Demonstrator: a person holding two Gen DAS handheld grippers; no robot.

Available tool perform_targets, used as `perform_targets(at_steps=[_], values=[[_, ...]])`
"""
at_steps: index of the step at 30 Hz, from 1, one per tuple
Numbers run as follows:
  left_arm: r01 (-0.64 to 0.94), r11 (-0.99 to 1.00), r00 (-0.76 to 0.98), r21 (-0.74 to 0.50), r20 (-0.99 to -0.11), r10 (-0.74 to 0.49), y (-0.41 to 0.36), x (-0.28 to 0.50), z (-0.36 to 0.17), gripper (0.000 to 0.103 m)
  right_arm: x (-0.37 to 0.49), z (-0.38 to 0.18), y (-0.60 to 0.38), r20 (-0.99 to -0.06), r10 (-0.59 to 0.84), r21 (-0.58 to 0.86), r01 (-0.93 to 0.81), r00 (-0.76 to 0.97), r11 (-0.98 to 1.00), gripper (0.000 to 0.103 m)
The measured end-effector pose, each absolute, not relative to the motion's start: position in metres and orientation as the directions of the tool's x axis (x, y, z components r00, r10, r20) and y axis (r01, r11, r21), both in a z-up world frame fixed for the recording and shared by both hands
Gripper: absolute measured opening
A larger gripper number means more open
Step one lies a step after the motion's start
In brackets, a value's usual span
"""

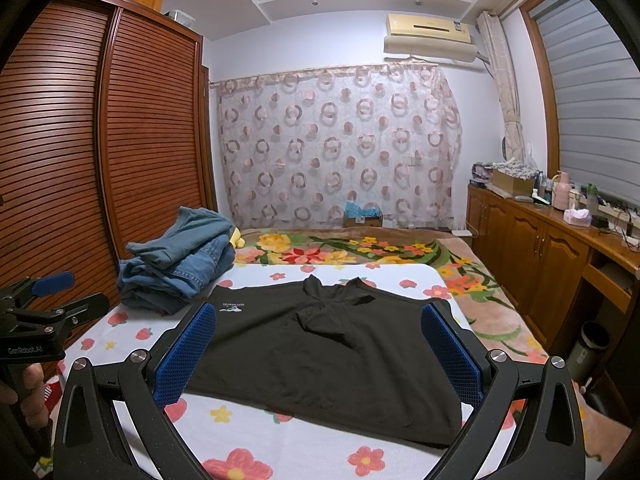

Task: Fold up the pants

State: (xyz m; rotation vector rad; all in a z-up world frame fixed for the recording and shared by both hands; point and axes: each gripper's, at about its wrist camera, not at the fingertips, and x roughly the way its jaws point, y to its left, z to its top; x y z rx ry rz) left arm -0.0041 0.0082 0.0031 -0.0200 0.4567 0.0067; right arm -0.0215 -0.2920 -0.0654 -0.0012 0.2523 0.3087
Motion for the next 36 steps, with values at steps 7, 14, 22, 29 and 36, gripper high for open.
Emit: perform_targets(at_steps=[7,14,22,29,36], values=[[-0.011,1.0,0.898,-0.017,-0.44,0.003,0.008,-0.005,0.003,0.103,-0.022,-0.066,-0.292,-0.245,0.3,0.037,-0.301,0.922,0.953,0.102],[-0.011,1.0,0.898,-0.017,-0.439,0.002,0.008,-0.005,0.003,0.103,-0.022,-0.066,-0.292,-0.245,0.301,0.036,-0.301,0.922,0.953,0.102],[-0.017,1.0,0.894,-0.019,-0.449,0.007,0.01,-0.007,0.004,0.103,-0.022,-0.066,-0.291,-0.254,0.304,0.034,-0.305,0.918,0.952,0.102],[0.003,1.0,0.865,-0.015,-0.501,-0.01,0.014,0.004,0.005,0.103,-0.015,-0.07,-0.294,-0.278,0.307,0.032,-0.31,0.91,0.95,0.102],[0.026,0.999,0.839,-0.027,-0.543,-0.037,0.018,0.017,-0.022,0.103,-0.004,-0.073,-0.299,-0.311,0.305,0.033,-0.311,0.9,0.95,0.102]])
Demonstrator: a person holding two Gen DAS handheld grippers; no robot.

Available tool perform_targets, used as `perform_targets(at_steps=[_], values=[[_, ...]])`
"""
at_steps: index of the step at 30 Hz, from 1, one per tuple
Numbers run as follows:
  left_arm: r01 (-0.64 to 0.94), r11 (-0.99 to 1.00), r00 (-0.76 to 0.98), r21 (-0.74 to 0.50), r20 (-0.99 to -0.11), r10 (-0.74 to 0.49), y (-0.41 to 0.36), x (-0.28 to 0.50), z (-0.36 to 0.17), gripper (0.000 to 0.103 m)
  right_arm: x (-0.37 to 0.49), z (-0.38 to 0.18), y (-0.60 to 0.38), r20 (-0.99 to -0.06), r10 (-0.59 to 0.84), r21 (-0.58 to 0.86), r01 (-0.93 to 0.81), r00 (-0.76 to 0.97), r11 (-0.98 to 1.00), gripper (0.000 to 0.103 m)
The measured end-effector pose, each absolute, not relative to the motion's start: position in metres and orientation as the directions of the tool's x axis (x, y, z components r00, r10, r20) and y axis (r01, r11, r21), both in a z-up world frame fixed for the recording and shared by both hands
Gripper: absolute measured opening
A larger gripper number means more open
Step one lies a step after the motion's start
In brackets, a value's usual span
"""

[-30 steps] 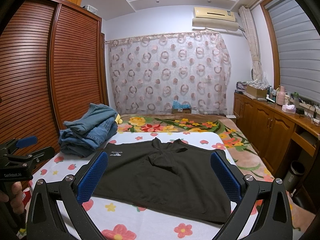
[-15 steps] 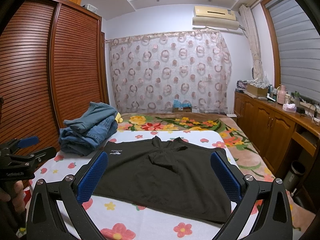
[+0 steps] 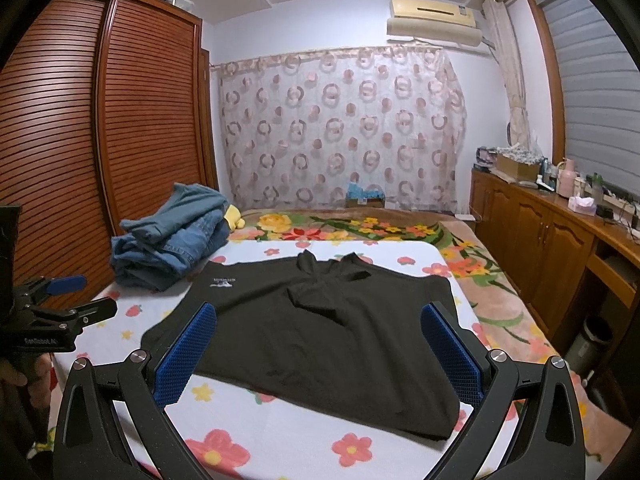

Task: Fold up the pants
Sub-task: 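Lower the left tool to the T-shirt hem edge and close it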

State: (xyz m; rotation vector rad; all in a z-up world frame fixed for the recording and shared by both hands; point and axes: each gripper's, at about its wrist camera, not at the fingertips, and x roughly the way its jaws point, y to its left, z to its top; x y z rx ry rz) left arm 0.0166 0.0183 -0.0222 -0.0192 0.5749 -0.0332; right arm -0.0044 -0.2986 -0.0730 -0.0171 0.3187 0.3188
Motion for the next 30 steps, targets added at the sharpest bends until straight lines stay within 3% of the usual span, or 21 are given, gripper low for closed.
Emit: perform_targets(at_steps=[21,26,30], values=[[0.054,0.996,0.752,-0.072,-0.653,-0.088,0.04,0.035,-0.081,0.102,0.014,-0.083,-0.304,-0.465,0.276,0.001,-0.311,0.841,0.95,0.085],[0.061,0.992,0.735,-0.111,-0.667,-0.12,0.049,0.037,-0.09,0.094,0.018,-0.083,-0.308,-0.5,0.26,-0.004,-0.302,0.826,0.953,0.08],[0.066,0.989,0.73,-0.136,-0.669,-0.14,0.052,0.038,-0.093,0.081,0.019,-0.076,-0.309,-0.514,0.25,0.007,-0.287,0.821,0.958,0.079]])
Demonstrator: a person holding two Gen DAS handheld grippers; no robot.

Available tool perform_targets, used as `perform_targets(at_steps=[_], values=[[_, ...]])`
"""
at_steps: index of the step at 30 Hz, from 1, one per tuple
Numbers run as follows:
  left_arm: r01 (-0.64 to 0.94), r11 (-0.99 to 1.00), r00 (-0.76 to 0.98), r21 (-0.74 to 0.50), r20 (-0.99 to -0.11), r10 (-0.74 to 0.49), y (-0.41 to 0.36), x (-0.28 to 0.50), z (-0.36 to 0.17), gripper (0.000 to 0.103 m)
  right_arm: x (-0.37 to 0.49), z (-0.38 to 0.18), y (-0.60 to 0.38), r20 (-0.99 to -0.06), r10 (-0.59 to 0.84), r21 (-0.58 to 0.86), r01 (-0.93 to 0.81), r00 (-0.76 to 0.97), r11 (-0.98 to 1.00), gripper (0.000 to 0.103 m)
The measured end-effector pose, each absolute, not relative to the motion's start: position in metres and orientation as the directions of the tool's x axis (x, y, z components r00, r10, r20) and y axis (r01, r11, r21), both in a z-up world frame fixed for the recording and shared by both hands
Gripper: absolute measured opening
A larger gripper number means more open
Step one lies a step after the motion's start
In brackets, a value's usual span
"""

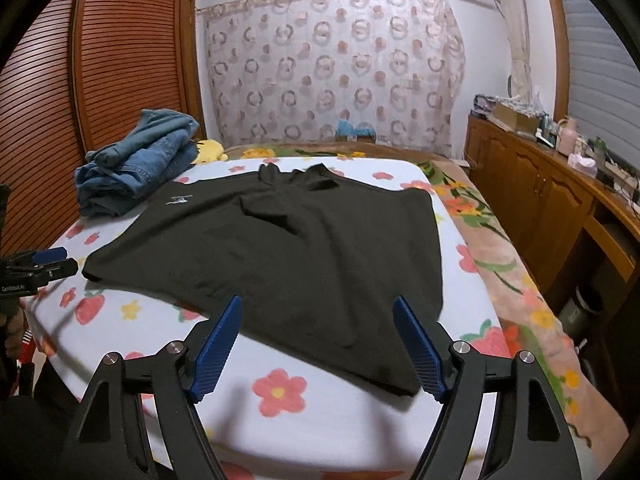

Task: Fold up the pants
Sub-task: 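Lower the left tool to the T-shirt hem edge and close it, then fold the gripped T-shirt side inward with the left tool, then open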

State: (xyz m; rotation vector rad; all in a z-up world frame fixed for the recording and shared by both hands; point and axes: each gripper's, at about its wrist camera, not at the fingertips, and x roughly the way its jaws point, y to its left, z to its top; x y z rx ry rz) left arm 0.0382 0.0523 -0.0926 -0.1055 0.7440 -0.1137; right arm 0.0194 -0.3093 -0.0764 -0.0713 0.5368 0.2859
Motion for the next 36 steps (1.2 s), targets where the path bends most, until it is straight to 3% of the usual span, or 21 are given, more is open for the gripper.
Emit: perform_targets(at_steps=[11,18,27,36], values=[[0.118,0.972,0.672,-0.203,-0.704,-0.228,0.046,0.048,-0.109,0.045,0.002,-0.077,-0.309,-0.513,0.242,0.03,-0.265,0.823,0.964,0.079],[0.152,0.972,0.672,-0.182,-0.702,-0.236,0.038,0.051,-0.106,0.022,0.006,-0.078,-0.311,-0.518,0.25,0.046,-0.265,0.818,0.963,0.079],[0.177,0.975,0.698,-0.135,-0.681,-0.221,0.026,0.054,-0.095,0.014,0.014,-0.079,-0.318,-0.526,0.251,0.066,-0.256,0.813,0.965,0.079],[0.278,0.958,0.707,-0.077,-0.659,-0.258,-0.013,0.068,-0.072,0.013,0.022,-0.078,-0.324,-0.529,0.253,0.087,-0.245,0.81,0.966,0.079]])
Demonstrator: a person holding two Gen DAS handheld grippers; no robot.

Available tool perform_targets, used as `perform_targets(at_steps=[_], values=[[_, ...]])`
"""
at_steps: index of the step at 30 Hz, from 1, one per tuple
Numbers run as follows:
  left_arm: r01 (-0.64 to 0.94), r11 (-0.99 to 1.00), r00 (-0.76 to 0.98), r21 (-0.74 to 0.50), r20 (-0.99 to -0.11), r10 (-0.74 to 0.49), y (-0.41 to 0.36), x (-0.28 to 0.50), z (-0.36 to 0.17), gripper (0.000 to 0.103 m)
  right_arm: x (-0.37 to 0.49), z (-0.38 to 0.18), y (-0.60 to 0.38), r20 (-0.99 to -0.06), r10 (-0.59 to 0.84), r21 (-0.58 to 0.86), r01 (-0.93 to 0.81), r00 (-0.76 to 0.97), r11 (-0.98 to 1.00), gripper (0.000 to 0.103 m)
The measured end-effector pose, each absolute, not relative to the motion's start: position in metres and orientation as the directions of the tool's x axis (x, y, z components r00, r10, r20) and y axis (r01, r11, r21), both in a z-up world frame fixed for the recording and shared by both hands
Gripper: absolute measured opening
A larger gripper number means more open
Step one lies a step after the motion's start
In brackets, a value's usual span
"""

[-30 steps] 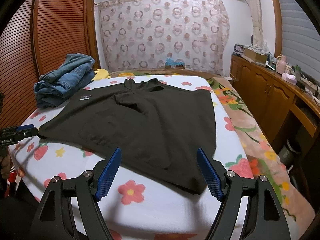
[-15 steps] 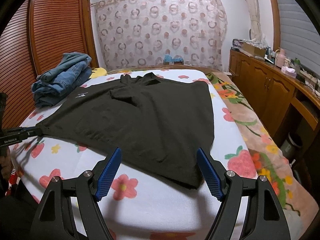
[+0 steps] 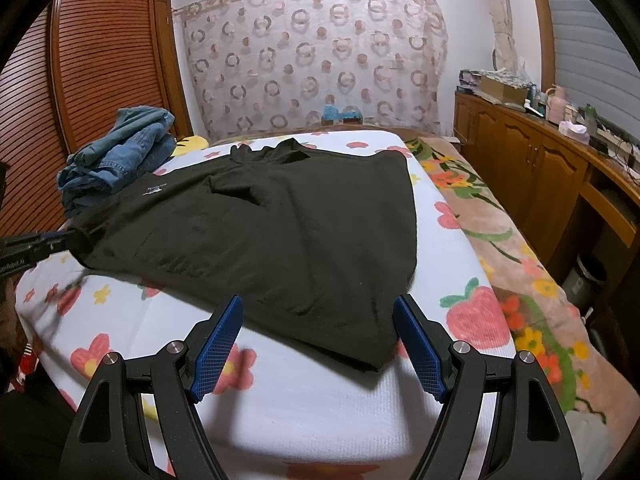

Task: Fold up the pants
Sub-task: 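Fold the gripped T-shirt side inward with the left tool, then open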

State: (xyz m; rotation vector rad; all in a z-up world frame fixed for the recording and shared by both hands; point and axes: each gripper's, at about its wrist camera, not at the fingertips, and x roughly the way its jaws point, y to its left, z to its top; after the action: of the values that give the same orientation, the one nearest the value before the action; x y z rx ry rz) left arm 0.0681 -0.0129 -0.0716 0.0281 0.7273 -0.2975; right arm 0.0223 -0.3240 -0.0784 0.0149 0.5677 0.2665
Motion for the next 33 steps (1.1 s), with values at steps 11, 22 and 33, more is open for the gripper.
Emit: perform_targets(at_steps=[11,22,33], values=[[0.423,0.904,0.673,-0.055,-0.649,-0.354,-0.076,0.105,-0.046,0.013,0.02,-0.076,-0.334,-0.506,0.248,0.104,-0.228,0.826,0.968,0.079],[0.564,0.824,0.603,-0.052,-0.656,-0.454,-0.148,0.111,-0.034,0.013,0.014,-0.079,-0.342,-0.491,0.217,0.118,-0.182,0.844,0.976,0.079],[0.528,0.848,0.615,-0.044,-0.668,-0.418,-0.146,0.109,-0.04,0.043,0.014,-0.079,-0.331,-0.497,0.215,0.116,-0.182,0.84,0.976,0.079]])
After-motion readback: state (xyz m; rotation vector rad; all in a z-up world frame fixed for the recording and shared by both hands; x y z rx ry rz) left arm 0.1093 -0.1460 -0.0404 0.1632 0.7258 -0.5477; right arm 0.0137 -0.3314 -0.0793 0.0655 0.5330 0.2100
